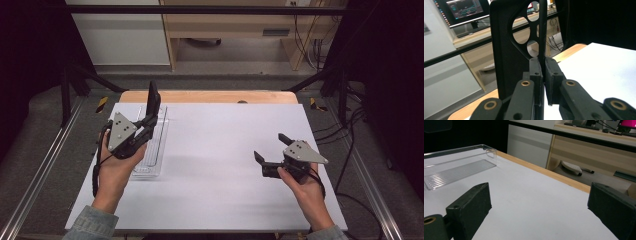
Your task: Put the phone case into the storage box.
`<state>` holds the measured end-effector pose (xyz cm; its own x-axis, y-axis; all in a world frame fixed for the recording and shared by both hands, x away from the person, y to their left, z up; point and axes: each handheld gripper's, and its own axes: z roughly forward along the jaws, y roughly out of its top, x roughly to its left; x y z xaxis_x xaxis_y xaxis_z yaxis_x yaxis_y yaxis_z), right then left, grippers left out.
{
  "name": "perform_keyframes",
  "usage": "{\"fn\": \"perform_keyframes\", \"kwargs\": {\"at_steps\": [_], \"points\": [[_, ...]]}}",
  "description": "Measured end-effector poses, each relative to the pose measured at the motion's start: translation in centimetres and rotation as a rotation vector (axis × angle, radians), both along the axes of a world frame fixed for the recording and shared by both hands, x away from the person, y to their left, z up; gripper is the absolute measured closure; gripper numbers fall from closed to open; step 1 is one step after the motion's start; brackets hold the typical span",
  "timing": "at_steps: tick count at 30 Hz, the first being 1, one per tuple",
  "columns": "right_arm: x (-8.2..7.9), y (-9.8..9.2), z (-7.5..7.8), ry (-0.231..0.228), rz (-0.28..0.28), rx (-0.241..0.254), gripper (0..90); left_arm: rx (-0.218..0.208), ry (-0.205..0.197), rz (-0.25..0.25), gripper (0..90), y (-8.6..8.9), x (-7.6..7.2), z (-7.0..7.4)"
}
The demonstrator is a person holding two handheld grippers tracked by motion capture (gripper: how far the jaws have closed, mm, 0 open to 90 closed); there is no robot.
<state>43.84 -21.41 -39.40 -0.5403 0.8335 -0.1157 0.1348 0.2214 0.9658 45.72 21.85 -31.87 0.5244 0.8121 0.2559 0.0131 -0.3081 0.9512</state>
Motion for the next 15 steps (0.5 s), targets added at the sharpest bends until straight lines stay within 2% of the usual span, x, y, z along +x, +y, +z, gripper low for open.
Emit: {"fn": "perform_keyframes", "kwargs": {"at_steps": [6, 11, 15], "points": [[-0.7, -0.8, -1.6, 0.004, -0.019, 0.009, 5.3, -0.013, 0.007, 0.039, 84.6, 0.7, 0.0, 0.2], [-1.4, -1.4, -2.4, -0.005, -0.036, 0.020, 4.8, -0.044, 0.008, 0.077, 84.6, 1.3, 0.0, 0.3], [-1.7, -1.7, -3.3, -0.009, -0.056, 0.014, 4.6, -0.070, 0.029, 0.111, 84.6, 1.7, -0.2, 0.3]]}}
